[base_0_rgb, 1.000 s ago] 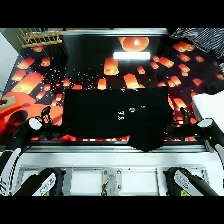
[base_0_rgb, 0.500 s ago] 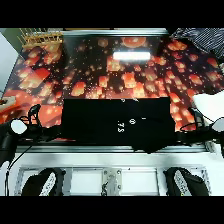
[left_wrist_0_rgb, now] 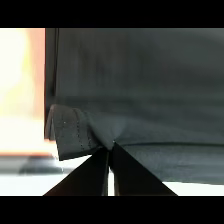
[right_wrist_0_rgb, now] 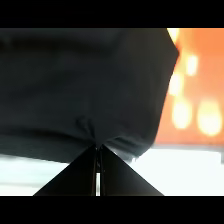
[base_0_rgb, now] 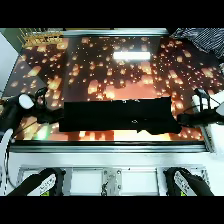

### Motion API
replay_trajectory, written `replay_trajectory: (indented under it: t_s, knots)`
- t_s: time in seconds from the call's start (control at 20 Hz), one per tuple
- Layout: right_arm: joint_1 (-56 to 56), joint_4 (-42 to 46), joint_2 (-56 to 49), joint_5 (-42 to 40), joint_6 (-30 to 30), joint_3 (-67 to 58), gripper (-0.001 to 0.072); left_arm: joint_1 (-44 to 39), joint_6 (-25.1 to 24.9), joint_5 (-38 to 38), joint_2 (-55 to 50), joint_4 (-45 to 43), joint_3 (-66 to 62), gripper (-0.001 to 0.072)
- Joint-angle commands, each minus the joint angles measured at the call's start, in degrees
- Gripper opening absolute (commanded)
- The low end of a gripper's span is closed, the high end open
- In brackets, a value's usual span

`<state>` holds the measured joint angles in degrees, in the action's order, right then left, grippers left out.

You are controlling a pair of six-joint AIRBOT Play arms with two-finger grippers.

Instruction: Fold the clothes and pants, and hang the long-sleeved shirts on hangers.

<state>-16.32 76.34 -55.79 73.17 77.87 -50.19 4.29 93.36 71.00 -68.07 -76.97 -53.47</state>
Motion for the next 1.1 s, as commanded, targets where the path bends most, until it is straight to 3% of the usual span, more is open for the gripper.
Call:
replay_trajectory:
  t_s: [0.0, 0.2, 0.4, 0.45, 0.5, 0.55, 0.6, 0.65, 0.7, 0.75, 0.9, 1.05]
  knots:
    - [3.2, 0.0, -7.4, -8.6, 0.2, -5.5, 0.0011, -0.9, -0.2, -0.5, -10.9, 0.0, -9.1, 0.0005]
    - [5.9, -1.6, -15.0, -17.6, 0.2, -8.1, 0.0012, -1.0, -0.2, -0.4, -19.8, 0.5, -18.0, 0.0005]
    - [6.6, -10.2, -20.3, -26.9, 0.2, -8.2, 0.0018, -1.6, -0.2, -0.5, -26.0, 0.6, -25.0, 0.0007]
    - [6.6, -12.9, -21.1, -29.0, 0.2, -8.2, 0.0023, -1.6, -0.2, -0.6, -26.8, 0.6, -26.3, 0.0141]
    - [6.5, -15.7, -21.7, -31.2, 0.2, -8.2, 0.0031, -1.6, 0.0, -1.0, -27.4, 0.7, -27.8, 0.0475]
    - [6.5, -18.2, -22.0, -33.0, 0.1, -8.2, 0.0193, -1.6, 0.1, -1.5, -27.5, 1.4, -29.2, 0.0574]
    - [6.5, -20.5, -22.1, -34.3, 0.0, -8.2, 0.054, -1.1, 0.2, -2.2, -27.3, 2.3, -30.7, 0.0574]
    - [6.4, -21.3, -22.1, -34.4, -0.1, -8.7, 0.069, -0.8, 0.1, -2.2, -27.0, 2.8, -32.2, 0.0573]
    - [5.8, -20.9, -21.9, -32.8, -0.6, -9.6, 0.0688, -0.5, 0.1, -2.1, -26.2, 3.7, -33.2, 0.0535]
    - [4.6, -20.9, -21.6, -30.2, -2.7, -10.3, 0.0688, -0.5, 0.0, -2.1, -25.0, 3.5, -33.6, 0.0444]
    - [-1.9, -20.1, -21.8, -19.3, -8.6, -10.5, 0.0688, -1.6, -0.1, -0.4, -21.6, 3.5, -33.5, 0.0005]
    - [-10.4, -17.2, -24.5, -10.3, -12.1, -10.3, 0.0688, -4.9, -0.1, -1.5, -17.7, 3.7, -28.9, 0.0005]
